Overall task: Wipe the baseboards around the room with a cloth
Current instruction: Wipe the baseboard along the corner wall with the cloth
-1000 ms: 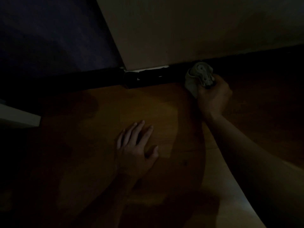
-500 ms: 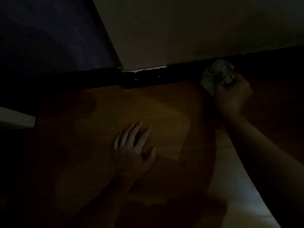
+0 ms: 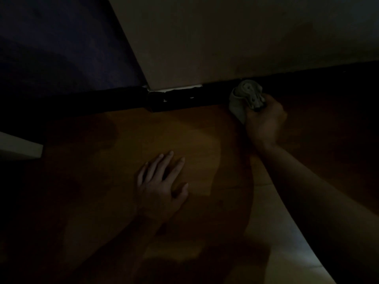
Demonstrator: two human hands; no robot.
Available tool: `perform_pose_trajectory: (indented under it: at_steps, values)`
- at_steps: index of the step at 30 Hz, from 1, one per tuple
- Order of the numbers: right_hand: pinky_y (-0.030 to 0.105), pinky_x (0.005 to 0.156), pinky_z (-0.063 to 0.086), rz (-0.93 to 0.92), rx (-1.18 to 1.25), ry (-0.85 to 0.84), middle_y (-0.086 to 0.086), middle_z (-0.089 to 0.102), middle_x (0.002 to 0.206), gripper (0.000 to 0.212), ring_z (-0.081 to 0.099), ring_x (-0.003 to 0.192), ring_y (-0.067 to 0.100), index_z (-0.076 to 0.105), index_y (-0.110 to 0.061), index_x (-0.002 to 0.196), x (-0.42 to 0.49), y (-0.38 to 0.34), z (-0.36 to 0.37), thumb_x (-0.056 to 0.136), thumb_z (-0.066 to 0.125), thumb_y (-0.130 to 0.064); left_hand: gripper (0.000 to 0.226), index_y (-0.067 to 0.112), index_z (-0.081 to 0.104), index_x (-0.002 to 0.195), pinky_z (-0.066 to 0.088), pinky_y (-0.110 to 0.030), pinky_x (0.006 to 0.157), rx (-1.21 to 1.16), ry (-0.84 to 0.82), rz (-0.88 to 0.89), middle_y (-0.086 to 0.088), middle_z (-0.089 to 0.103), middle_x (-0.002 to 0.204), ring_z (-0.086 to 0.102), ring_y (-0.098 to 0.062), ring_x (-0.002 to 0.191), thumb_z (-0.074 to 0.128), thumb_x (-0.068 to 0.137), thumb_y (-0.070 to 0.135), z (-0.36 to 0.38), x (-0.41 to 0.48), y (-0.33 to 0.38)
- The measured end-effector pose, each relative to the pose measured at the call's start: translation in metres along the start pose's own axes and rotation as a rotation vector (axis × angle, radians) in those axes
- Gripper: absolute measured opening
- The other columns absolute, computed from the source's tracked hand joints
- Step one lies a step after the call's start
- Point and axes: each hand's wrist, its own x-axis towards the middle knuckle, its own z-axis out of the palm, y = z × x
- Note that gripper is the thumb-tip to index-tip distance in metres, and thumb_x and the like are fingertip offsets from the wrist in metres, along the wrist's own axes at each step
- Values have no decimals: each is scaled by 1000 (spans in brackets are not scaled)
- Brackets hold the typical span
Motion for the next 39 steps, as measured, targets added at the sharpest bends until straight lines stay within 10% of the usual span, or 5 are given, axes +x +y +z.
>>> perform_pose_trajectory:
  at_steps: [12, 23, 39]
  values:
    - [36, 76, 54, -41, -38, -304, 8, 71, 104, 24, 65, 97, 28, 69, -22, 107, -17, -38, 10, 86, 66, -34, 73, 54, -9, 153, 25, -49, 115, 162, -556, -61, 14, -6, 167, 4, -18, 153, 26, 92, 76, -38, 31, 15]
    - [30, 72, 46, 128, -184, -64, 12, 71, 104, 28, 65, 97, 33, 70, -17, 103, 38, 16, -44, 85, 65, -37, 63, 45, 28, 155, 6, -40, 122, -34, -427, 252, 10, 15, 167, 9, -14, 153, 43, 95, 59, -3, 76, 36]
    - [31, 71, 55, 167, -233, -213, -13, 66, 83, 27, 63, 77, 4, 71, -31, 101, 12, 15, -159, 78, 77, -42, 68, 45, 35, 152, 21, -48, 119, -1, -470, 240, 4, 27, 164, 25, -21, 150, 38, 86, 61, -3, 86, 35]
